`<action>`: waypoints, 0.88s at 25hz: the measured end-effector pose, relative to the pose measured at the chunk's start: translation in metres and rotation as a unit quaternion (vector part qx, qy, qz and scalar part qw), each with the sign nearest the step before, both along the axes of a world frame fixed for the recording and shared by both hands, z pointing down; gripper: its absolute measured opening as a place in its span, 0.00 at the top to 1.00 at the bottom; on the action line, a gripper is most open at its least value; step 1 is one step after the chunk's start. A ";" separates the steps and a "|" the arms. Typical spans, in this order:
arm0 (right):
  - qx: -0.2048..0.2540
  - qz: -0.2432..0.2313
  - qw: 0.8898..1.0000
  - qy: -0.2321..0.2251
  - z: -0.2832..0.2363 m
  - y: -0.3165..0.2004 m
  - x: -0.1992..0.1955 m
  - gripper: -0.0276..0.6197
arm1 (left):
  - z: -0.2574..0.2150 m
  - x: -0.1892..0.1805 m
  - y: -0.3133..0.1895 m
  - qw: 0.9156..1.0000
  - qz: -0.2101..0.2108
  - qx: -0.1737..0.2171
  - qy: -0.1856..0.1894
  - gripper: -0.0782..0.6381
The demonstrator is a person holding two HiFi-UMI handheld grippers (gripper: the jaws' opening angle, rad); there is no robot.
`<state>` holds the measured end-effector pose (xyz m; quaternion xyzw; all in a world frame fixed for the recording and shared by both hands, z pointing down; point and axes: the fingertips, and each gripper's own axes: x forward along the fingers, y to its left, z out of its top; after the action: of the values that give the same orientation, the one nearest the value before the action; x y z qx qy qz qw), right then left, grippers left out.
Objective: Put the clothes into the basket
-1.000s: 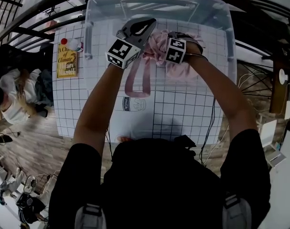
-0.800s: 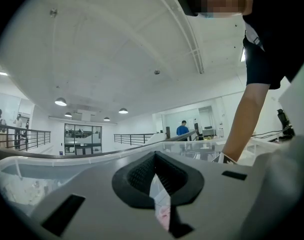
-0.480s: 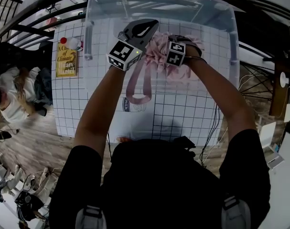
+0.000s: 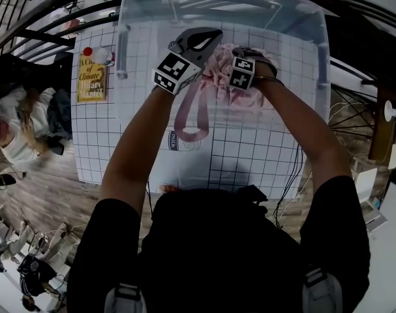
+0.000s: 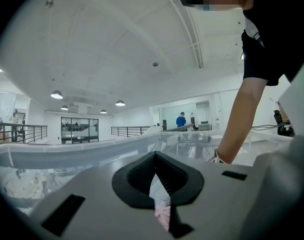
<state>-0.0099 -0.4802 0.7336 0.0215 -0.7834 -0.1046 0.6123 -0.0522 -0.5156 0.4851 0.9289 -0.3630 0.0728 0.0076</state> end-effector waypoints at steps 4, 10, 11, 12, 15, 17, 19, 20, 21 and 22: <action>-0.006 -0.002 1.000 0.000 -0.003 -0.001 0.000 0.38 | 0.008 -0.002 -0.003 1.000 -0.004 -0.013 -0.008 0.89; -0.010 -0.024 1.000 0.006 -0.028 0.006 0.005 0.32 | 0.004 -0.007 -0.005 1.000 -0.020 -0.013 -0.013 0.89; -0.008 -0.024 1.000 0.003 -0.038 0.005 0.006 0.32 | 0.001 -0.008 -0.005 1.000 -0.022 -0.011 -0.015 0.89; -0.005 -0.021 1.000 -0.003 -0.049 0.003 0.006 0.32 | -0.003 -0.009 -0.005 1.000 -0.023 -0.008 -0.016 0.89; 0.009 -0.009 0.999 -0.032 -0.085 0.001 0.005 0.32 | -0.012 -0.010 0.000 1.000 -0.025 -0.003 -0.012 0.89; 0.018 -0.001 0.999 -0.047 -0.108 0.001 0.007 0.32 | -0.018 -0.009 0.005 1.000 -0.022 -0.004 -0.005 0.89; 0.020 0.007 0.998 -0.060 -0.129 0.005 0.007 0.32 | -0.025 -0.006 0.010 1.000 -0.018 -0.004 -0.001 0.89; 0.018 0.012 0.997 -0.068 -0.139 0.008 0.006 0.32 | -0.029 -0.005 0.013 1.000 -0.016 -0.002 0.000 0.89; 0.014 0.017 0.997 -0.076 -0.149 0.012 0.006 0.34 | -0.035 -0.004 0.017 1.000 -0.014 0.002 0.001 0.89; 0.011 0.023 0.996 -0.085 -0.159 0.016 0.005 0.35 | -0.041 -0.003 0.021 1.000 -0.011 0.005 0.002 0.89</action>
<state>-0.0050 -0.4639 0.5748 0.0549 -0.8305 -0.0968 0.5457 -0.0552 -0.4945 0.4446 0.9251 -0.3733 0.0692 0.0040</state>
